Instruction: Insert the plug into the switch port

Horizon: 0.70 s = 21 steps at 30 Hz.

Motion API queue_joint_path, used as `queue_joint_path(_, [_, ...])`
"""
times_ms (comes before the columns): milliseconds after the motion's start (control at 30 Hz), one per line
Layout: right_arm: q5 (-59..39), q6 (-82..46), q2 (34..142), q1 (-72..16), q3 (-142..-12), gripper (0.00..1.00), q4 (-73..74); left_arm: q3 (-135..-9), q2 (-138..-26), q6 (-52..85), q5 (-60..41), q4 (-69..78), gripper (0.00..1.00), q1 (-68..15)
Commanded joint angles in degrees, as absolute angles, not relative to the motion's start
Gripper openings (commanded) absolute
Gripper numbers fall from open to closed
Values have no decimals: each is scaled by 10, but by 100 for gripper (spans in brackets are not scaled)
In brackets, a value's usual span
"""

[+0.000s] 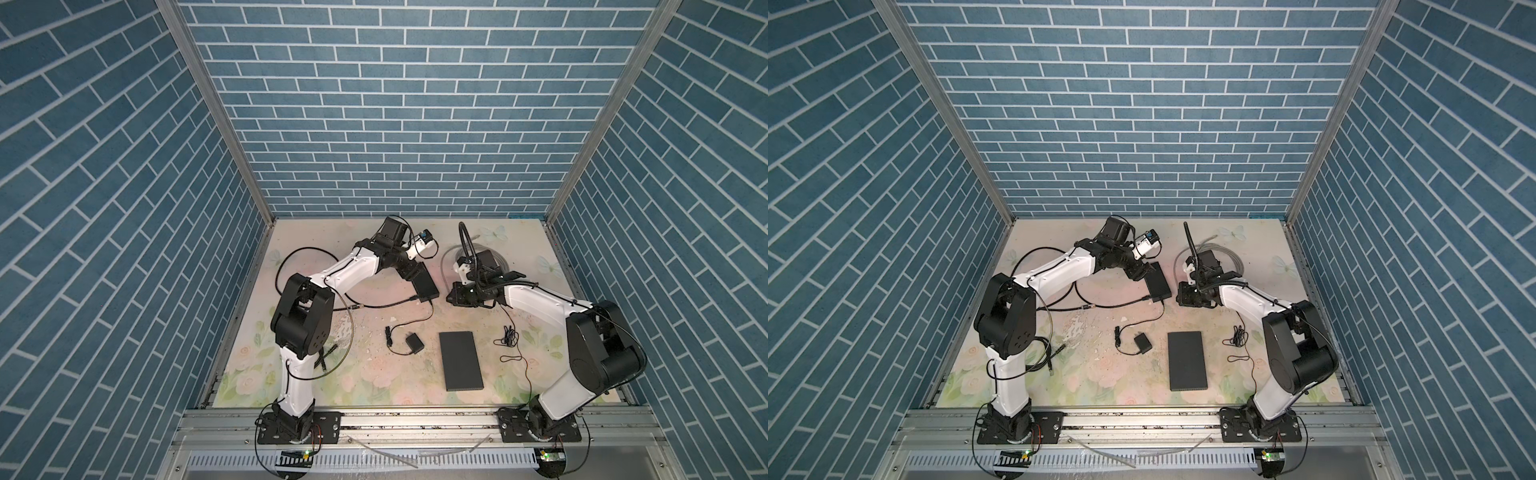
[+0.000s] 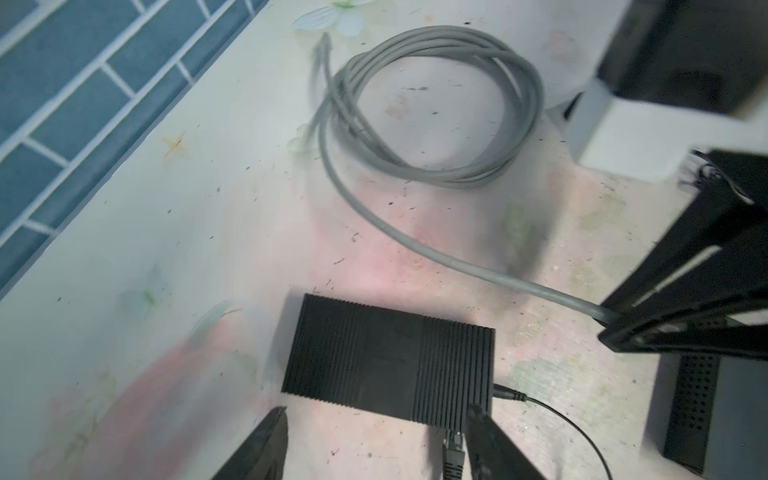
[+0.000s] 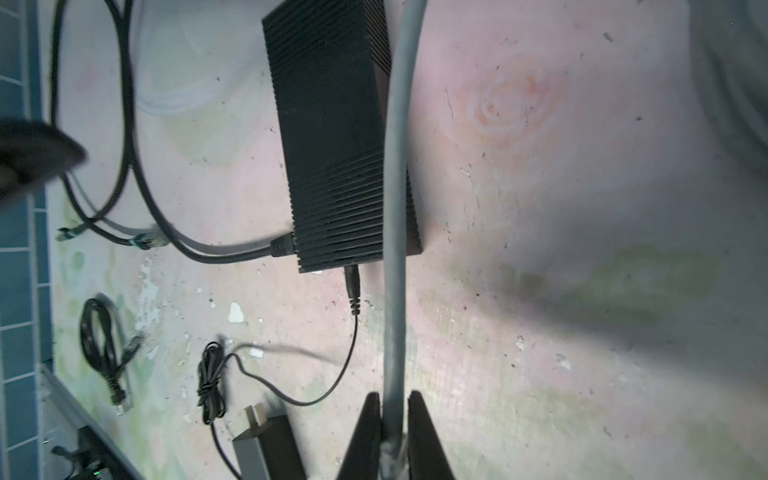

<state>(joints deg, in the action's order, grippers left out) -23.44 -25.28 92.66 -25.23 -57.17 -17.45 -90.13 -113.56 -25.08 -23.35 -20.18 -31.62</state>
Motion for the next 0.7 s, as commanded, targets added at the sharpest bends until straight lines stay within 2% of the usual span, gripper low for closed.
queue_joint_path(0, [-349, -265, 897, -228, -546, 9, -119, -904, -1141, -287, -290, -186, 68, -324])
queue_joint_path(100, [-398, -278, 898, -214, -525, 9, -99, -939, -1164, -266, -308, -216, 65, -335])
queue_joint_path(233, [-409, -277, 905, -209, -514, 9, -105, -846, -1147, -396, -240, -103, 68, -377])
queue_joint_path(500, [-428, -263, 913, -207, -506, 8, -121, -783, -1149, -514, -243, 37, 70, -388])
queue_joint_path(667, [-436, -256, 915, -207, -506, 8, -133, -778, -1160, -551, -244, 70, 71, -400])
